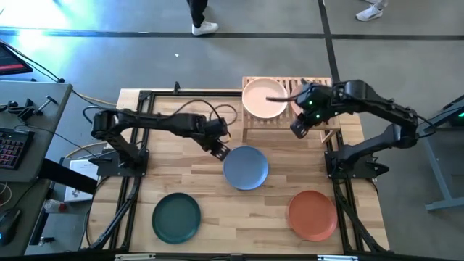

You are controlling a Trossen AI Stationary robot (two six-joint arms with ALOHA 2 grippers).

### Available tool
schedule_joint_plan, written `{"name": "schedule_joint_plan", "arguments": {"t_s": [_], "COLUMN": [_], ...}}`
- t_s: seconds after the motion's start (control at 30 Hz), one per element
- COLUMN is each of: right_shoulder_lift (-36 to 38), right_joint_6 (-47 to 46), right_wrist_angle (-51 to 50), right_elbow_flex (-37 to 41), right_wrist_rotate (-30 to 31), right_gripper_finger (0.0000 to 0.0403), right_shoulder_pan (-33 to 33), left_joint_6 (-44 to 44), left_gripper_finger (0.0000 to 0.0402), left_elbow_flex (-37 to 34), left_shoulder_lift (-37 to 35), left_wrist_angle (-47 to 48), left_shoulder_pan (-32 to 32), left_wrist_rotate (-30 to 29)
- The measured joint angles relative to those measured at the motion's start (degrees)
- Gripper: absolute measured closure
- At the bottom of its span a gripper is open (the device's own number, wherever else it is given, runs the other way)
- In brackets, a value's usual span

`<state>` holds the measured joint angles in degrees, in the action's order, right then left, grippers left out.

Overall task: Place and stack plates onto a shelf
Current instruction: Stack the blue plate on top of the pink plate on the shelf

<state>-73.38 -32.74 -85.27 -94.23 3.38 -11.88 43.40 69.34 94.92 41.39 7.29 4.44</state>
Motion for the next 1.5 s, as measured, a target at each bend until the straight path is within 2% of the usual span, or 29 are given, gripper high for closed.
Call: {"name": "schedule_joint_plan", "arguments": {"t_s": [0.3,0.53,0.77,1.1,1.5], "right_shoulder_lift": [0.00,-0.02,0.00,-0.02,0.00], "right_joint_6": [-7.40,-12.33,-13.96,-13.96,-13.90], "right_wrist_angle": [0.24,0.95,2.92,6.43,6.82], "right_elbow_flex": [4.63,7.98,8.65,8.65,8.65], "right_wrist_rotate": [-0.29,-0.25,0.04,0.13,0.43], "right_gripper_finger": [0.0402,0.0402,0.0402,0.0402,0.0402], "right_shoulder_pan": [7.09,12.22,16.13,18.38,18.38], "left_joint_6": [0.52,1.48,1.46,1.53,1.48], "left_gripper_finger": [0.0316,0.0316,0.0316,0.0316,0.0316], "left_elbow_flex": [0.00,-0.08,-0.09,-0.07,-0.03], "left_shoulder_lift": [5.37,8.49,11.77,12.65,15.37], "left_wrist_angle": [-5.85,-5.91,-9.02,-10.07,-11.82], "left_shoulder_pan": [-2.25,-2.49,-2.61,-2.62,-2.81], "left_wrist_rotate": [-0.04,-0.07,-0.02,-2.44,-1.88]}}
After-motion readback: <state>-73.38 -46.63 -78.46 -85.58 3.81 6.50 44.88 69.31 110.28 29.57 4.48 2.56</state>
